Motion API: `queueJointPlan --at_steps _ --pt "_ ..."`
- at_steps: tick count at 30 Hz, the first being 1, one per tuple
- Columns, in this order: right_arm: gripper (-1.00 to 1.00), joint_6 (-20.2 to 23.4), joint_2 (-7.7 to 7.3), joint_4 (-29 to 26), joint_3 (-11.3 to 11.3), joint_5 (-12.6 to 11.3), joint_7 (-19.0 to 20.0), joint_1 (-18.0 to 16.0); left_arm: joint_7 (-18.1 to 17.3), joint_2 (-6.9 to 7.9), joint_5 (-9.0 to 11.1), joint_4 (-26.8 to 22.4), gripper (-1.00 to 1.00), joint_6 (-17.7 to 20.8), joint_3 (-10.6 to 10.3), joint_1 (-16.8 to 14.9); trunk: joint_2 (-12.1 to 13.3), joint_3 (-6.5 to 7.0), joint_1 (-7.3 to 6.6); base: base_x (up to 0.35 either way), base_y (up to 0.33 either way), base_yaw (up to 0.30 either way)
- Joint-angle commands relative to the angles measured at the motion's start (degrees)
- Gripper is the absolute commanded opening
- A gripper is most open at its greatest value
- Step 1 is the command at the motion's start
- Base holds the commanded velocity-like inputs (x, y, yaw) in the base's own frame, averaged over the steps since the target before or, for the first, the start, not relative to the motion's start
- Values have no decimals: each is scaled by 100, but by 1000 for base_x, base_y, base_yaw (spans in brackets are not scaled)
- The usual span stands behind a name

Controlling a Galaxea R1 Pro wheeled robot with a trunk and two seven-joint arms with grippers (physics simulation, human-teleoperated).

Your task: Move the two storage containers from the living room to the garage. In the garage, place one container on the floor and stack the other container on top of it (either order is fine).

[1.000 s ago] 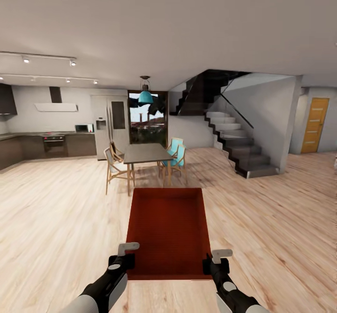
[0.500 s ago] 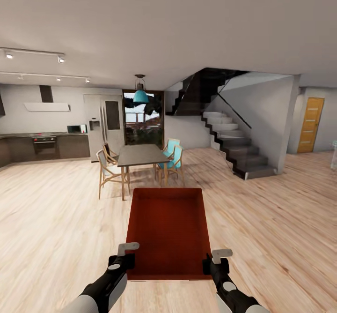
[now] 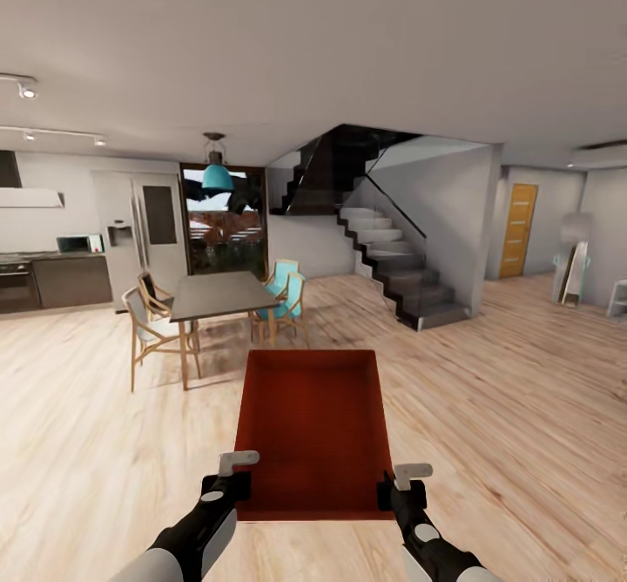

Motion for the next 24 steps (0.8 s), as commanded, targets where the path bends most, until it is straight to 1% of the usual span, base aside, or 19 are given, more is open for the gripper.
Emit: queueJointPlan --at_steps 1,24 --pt "-100 -65 -21 -13 -149 -3 -74 -8 71 42 87 13 -100 15 4 2 -1 0 4 321 72 -283" --pt "-100 -65 -17 -13 -149 -5 -76 -8 71 42 87 13 -100 15 4 2 -1 0 4 321 83 -283"
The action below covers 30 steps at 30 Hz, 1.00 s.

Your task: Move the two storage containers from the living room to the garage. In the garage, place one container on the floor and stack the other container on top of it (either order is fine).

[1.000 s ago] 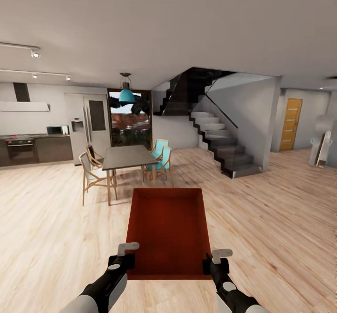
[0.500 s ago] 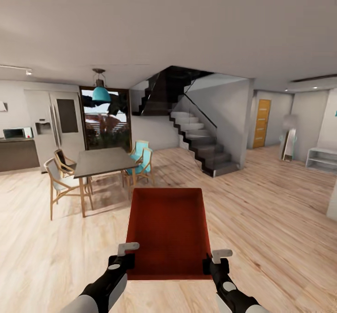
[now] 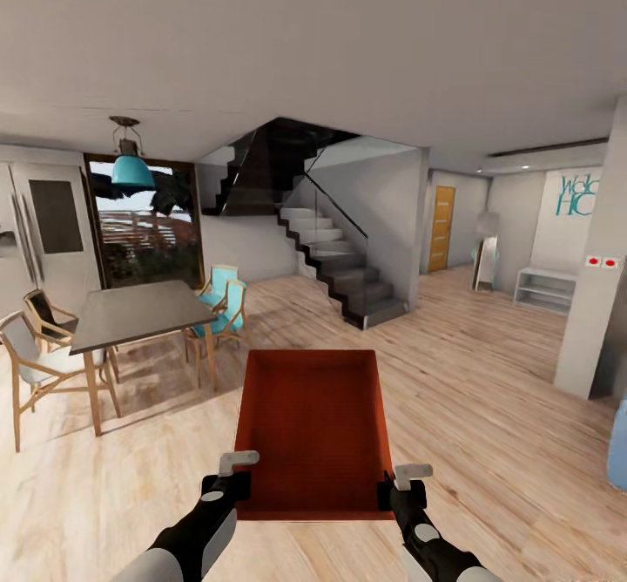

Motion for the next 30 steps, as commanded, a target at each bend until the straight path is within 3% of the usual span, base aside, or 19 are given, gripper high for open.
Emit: queueJointPlan --at_steps 1,14,30 --pt "-100 -65 -18 -13 -151 -4 -77 -8 71 41 86 13 -100 15 5 2 -2 0 5 321 85 -283" --pt "-100 -65 -20 -13 -151 -7 -74 -8 71 43 86 13 -100 15 5 2 -2 0 5 321 85 -280" --pt "-100 -65 -18 -11 -151 -2 -74 -8 71 41 86 13 -100 7 5 2 -2 0 5 321 85 -196"
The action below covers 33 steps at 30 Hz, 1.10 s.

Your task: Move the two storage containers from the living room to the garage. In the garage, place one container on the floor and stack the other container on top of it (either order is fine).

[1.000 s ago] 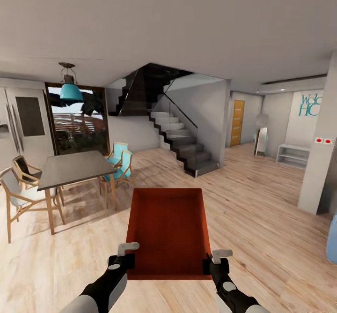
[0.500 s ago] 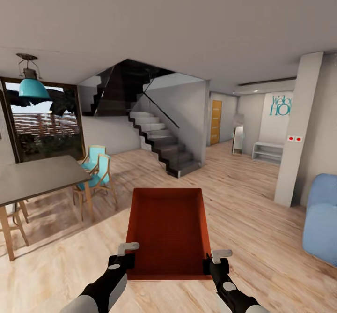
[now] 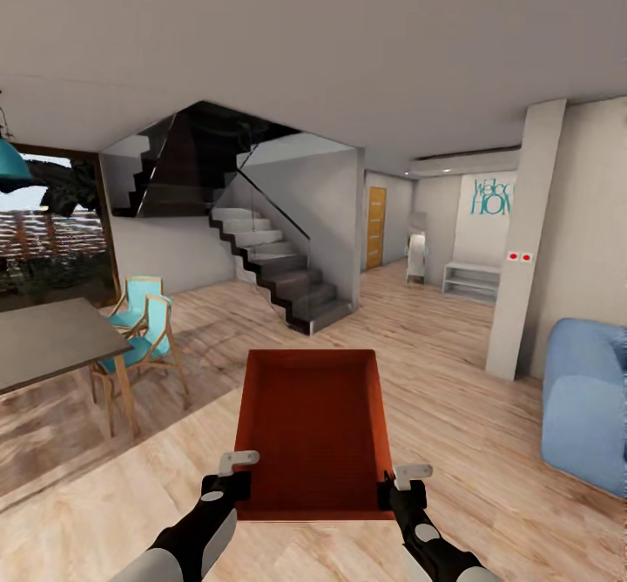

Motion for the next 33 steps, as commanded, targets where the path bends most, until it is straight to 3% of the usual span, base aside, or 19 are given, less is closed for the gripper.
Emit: queueJointPlan --at_steps 1,33 --pt "-100 -53 -16 -13 -150 -2 -76 -8 71 42 86 13 -100 13 6 2 -2 0 5 321 85 -226" --pt "-100 -53 -23 -16 -150 -11 -77 -8 71 42 86 4 -100 -22 6 2 -2 0 5 321 84 -241"
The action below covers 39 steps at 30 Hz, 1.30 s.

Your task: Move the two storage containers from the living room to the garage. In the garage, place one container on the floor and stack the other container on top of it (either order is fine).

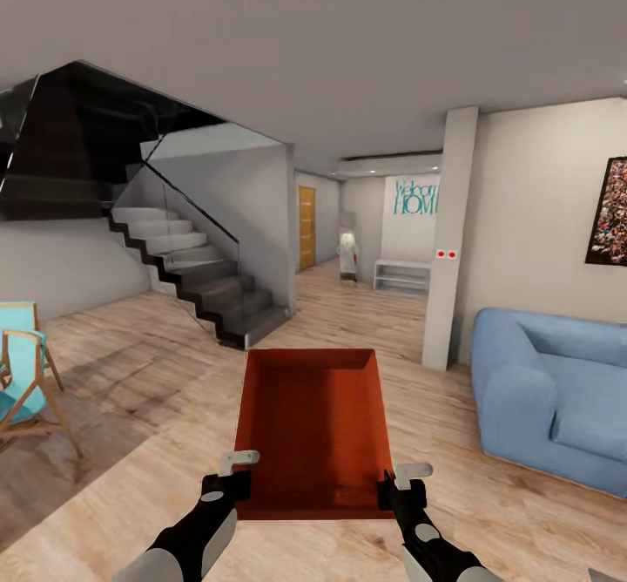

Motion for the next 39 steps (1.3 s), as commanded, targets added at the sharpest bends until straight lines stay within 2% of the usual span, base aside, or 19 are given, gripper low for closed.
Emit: queueJointPlan --at_steps 1,11,39 --pt "-100 -29 -22 -12 -158 -8 -73 -6 70 41 62 5 -100 10 19 1 -2 0 4 321 85 -243" --pt "-100 -29 -22 -11 -158 -8 -75 -6 70 41 62 5 -100 10 21 1 -2 0 4 321 85 -185" --pt "-100 -29 -15 -9 -158 -9 -74 -6 70 41 62 5 -100 10 26 1 -2 0 4 321 84 -2"
